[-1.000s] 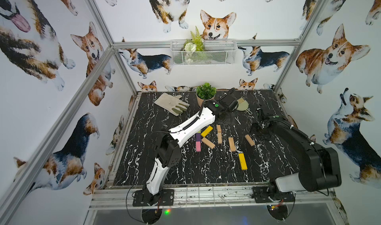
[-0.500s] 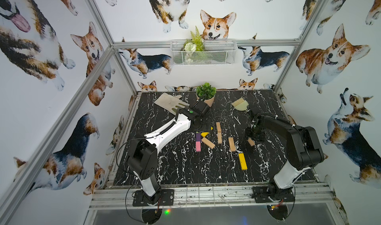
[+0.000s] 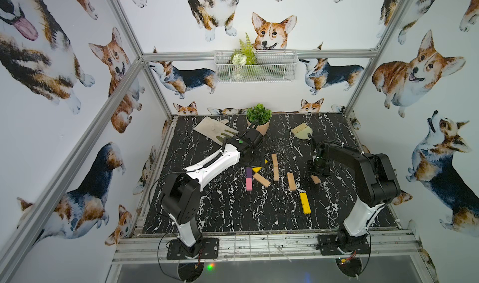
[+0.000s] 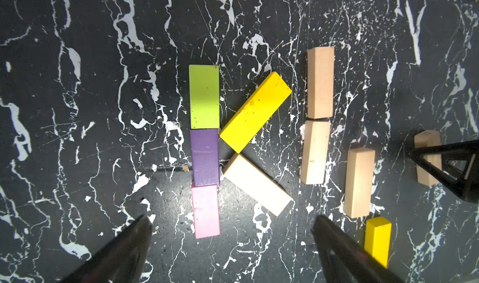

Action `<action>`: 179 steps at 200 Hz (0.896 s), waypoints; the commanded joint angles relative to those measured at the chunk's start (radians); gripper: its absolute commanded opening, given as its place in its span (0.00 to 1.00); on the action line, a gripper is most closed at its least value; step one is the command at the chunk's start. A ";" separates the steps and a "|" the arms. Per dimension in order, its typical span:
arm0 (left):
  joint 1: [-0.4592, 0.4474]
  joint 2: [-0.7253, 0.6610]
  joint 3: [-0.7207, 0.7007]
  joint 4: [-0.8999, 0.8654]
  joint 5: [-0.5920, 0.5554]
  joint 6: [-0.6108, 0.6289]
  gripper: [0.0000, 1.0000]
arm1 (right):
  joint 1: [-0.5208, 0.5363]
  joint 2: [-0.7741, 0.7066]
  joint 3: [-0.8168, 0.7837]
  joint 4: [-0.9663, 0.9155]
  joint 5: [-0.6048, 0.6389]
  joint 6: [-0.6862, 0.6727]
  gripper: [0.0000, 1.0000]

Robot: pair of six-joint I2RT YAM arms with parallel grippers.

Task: Assemble the letter k with building blocks
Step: Pick up the building block from the center of the board, then assemble the building block at the center of the board.

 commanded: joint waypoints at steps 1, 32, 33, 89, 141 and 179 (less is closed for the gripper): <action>0.003 0.007 0.008 0.009 0.005 -0.012 1.00 | -0.001 0.005 -0.008 0.010 0.023 -0.004 0.46; 0.003 0.021 0.015 0.006 0.011 -0.018 0.99 | -0.001 -0.007 -0.010 0.008 0.019 0.011 0.34; 0.003 0.021 0.015 0.006 0.011 -0.018 1.00 | -0.001 -0.007 -0.010 0.008 0.019 0.011 0.34; 0.002 0.032 0.019 0.006 0.014 -0.026 0.99 | 0.028 -0.075 -0.004 -0.025 0.033 0.031 0.24; 0.007 0.027 0.013 0.009 -0.005 -0.022 0.99 | 0.215 -0.160 0.075 -0.133 0.034 0.104 0.24; 0.039 0.010 0.012 -0.005 -0.022 -0.025 1.00 | 0.382 -0.110 0.133 -0.145 -0.016 0.198 0.24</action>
